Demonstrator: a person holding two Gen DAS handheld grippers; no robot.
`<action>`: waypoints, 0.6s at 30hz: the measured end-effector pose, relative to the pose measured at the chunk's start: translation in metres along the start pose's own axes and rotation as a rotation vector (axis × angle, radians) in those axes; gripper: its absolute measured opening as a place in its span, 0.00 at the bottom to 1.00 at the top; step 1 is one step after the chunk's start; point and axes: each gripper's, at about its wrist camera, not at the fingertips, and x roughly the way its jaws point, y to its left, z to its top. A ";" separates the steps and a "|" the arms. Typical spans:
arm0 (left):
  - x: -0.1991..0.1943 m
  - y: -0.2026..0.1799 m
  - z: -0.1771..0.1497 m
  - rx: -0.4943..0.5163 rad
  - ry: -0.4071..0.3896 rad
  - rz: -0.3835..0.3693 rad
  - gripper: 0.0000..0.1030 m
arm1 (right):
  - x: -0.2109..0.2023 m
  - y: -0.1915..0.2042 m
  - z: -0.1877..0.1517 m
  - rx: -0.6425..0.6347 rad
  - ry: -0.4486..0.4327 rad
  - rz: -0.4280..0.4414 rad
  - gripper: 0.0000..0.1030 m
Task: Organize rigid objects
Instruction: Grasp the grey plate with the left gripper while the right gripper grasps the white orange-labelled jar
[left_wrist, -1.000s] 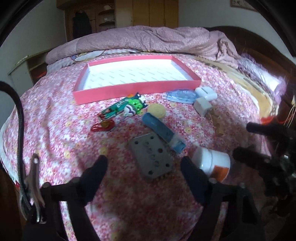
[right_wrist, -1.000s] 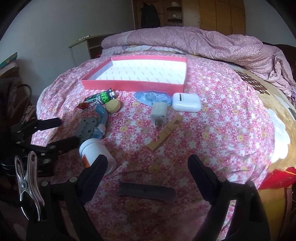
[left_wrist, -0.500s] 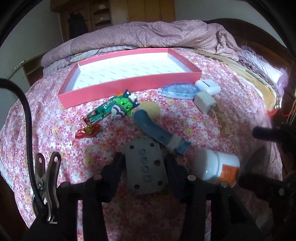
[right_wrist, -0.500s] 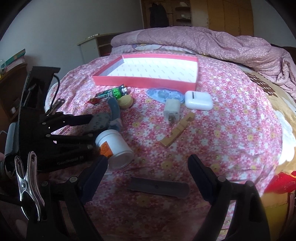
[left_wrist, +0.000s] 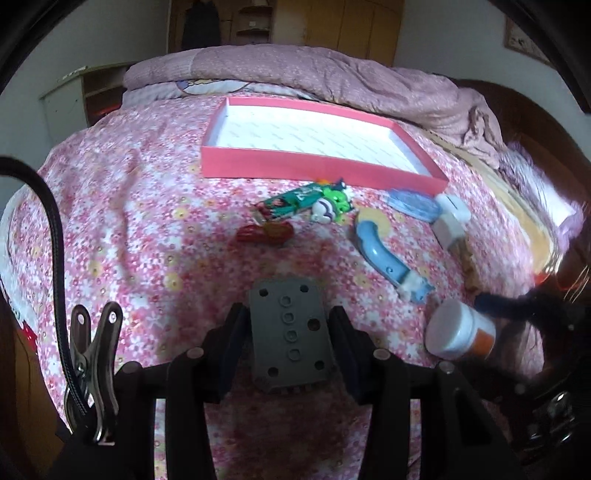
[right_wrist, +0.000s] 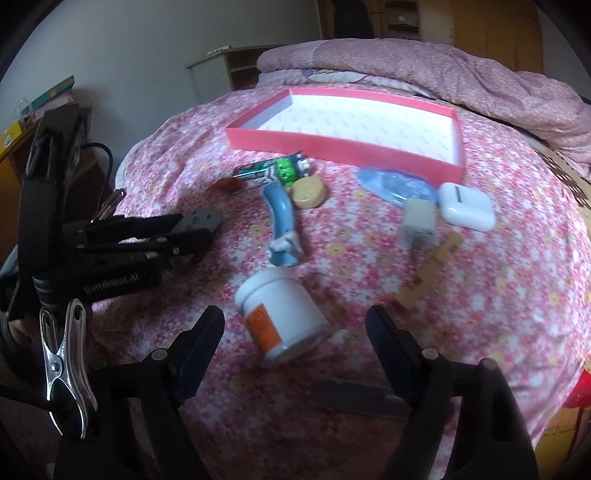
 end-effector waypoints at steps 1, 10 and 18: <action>-0.001 0.001 0.000 -0.001 -0.002 0.000 0.47 | 0.002 0.002 0.001 -0.004 0.005 0.000 0.78; -0.010 -0.003 -0.003 0.019 -0.027 -0.010 0.47 | 0.015 0.009 -0.002 -0.024 0.040 -0.019 0.72; -0.010 -0.001 -0.005 0.003 -0.021 -0.017 0.47 | 0.016 0.014 -0.006 -0.049 0.018 -0.071 0.67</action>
